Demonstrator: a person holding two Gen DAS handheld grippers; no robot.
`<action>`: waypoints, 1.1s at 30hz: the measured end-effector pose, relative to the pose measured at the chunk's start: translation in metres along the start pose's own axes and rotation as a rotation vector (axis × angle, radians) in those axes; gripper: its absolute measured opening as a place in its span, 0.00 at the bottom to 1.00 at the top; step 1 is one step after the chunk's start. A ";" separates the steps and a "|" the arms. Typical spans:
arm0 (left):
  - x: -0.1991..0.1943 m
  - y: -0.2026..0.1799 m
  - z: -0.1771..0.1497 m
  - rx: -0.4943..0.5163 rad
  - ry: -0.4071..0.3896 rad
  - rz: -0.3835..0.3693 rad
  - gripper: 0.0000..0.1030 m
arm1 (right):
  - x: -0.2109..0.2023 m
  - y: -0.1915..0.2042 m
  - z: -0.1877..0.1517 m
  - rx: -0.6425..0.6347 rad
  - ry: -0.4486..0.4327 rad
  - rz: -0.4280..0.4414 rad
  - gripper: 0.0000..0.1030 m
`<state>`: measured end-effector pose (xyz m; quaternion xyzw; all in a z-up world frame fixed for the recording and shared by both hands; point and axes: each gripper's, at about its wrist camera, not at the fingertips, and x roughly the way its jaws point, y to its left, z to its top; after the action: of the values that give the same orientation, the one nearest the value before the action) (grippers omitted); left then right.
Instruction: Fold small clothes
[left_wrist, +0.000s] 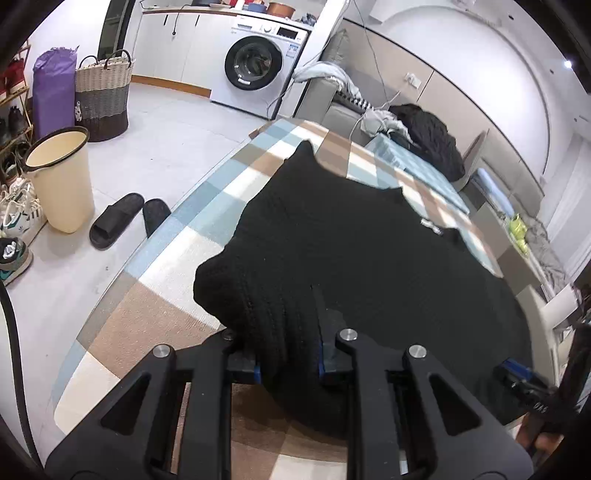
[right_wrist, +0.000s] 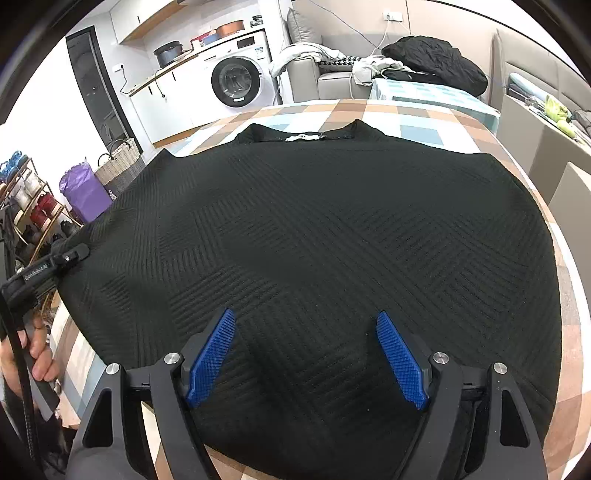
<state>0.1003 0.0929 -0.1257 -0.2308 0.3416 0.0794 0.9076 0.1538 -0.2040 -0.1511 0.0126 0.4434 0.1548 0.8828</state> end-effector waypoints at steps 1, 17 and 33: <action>-0.005 -0.005 0.002 0.015 -0.015 -0.008 0.15 | -0.001 0.000 0.000 0.000 -0.003 0.003 0.79; -0.035 -0.228 -0.039 0.544 0.064 -0.511 0.17 | -0.057 -0.058 -0.010 0.146 -0.106 -0.104 0.79; -0.016 -0.169 -0.047 0.462 0.132 -0.391 0.74 | -0.066 -0.087 -0.006 0.250 -0.085 0.151 0.72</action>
<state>0.1117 -0.0776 -0.0844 -0.0843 0.3580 -0.1915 0.9100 0.1351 -0.3059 -0.1169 0.1622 0.4192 0.1636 0.8782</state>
